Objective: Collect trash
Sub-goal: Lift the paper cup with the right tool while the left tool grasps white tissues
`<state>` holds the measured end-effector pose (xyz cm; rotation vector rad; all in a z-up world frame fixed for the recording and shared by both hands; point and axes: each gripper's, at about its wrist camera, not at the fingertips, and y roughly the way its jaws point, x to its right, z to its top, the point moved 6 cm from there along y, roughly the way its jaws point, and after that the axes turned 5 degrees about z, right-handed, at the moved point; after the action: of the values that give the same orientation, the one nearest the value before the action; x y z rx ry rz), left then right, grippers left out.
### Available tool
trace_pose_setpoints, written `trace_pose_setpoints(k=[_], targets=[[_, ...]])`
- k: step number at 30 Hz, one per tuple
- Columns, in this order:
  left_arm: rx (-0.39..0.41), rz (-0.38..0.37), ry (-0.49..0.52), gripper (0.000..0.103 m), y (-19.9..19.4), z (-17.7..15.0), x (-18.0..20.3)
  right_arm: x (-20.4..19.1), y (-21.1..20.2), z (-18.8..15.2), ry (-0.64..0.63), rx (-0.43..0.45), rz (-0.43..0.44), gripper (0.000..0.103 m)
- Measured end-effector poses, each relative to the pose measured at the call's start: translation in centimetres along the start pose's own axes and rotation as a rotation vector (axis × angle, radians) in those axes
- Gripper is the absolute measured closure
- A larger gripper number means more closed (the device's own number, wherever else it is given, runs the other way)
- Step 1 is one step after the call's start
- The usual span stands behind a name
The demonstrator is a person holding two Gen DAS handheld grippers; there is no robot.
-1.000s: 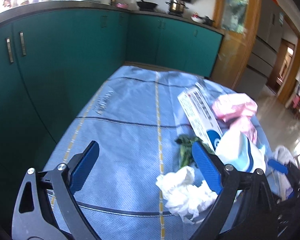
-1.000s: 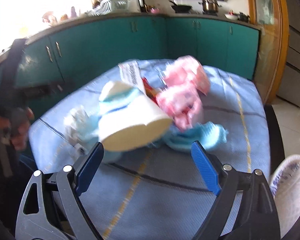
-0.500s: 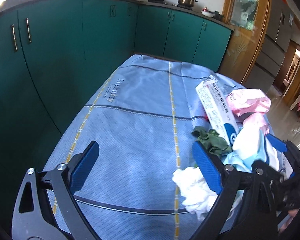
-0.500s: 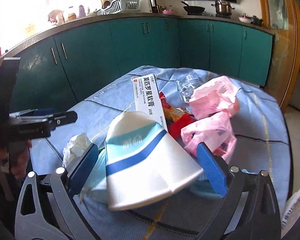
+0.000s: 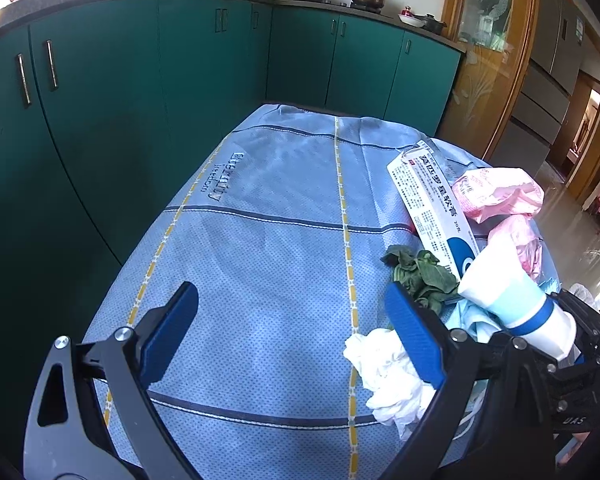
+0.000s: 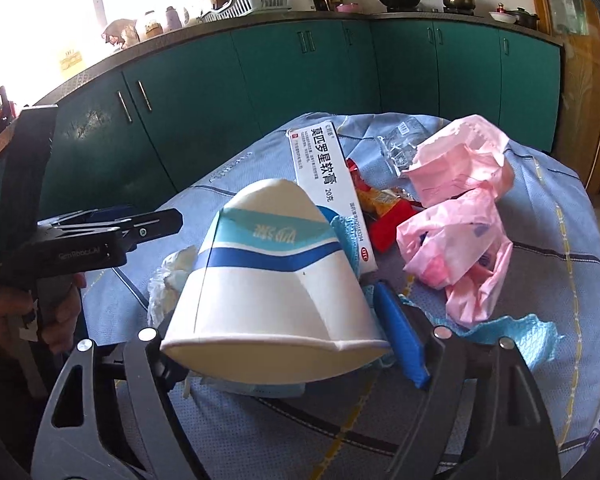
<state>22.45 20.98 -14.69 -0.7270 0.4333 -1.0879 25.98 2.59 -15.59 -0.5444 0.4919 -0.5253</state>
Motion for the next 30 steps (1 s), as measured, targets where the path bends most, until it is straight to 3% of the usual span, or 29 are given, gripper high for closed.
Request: trace_pose_setpoints(k=[7, 12, 21, 30], targets=[[0.0, 0.0, 0.003, 0.009, 0.1, 0.0, 0.1, 0.7, -3.2, -0.8, 0.024, 0.056, -0.032, 0.025], [0.005, -0.007, 0.012, 0.009, 0.0, 0.0, 0.6, 1.9, -5.8, -2.4, 0.024, 0.057, -0.105, 0.025], [0.028, -0.035, 0.042, 0.009, -0.7, 0.0, 1.3, 5.8, -8.6, -5.5, 0.042, -0.004, -0.294, 0.025], [0.028, -0.046, 0.043, 0.009, -0.8, 0.1, 1.2, 5.1, -6.6, -6.6, -0.001, -0.086, -0.293, 0.021]])
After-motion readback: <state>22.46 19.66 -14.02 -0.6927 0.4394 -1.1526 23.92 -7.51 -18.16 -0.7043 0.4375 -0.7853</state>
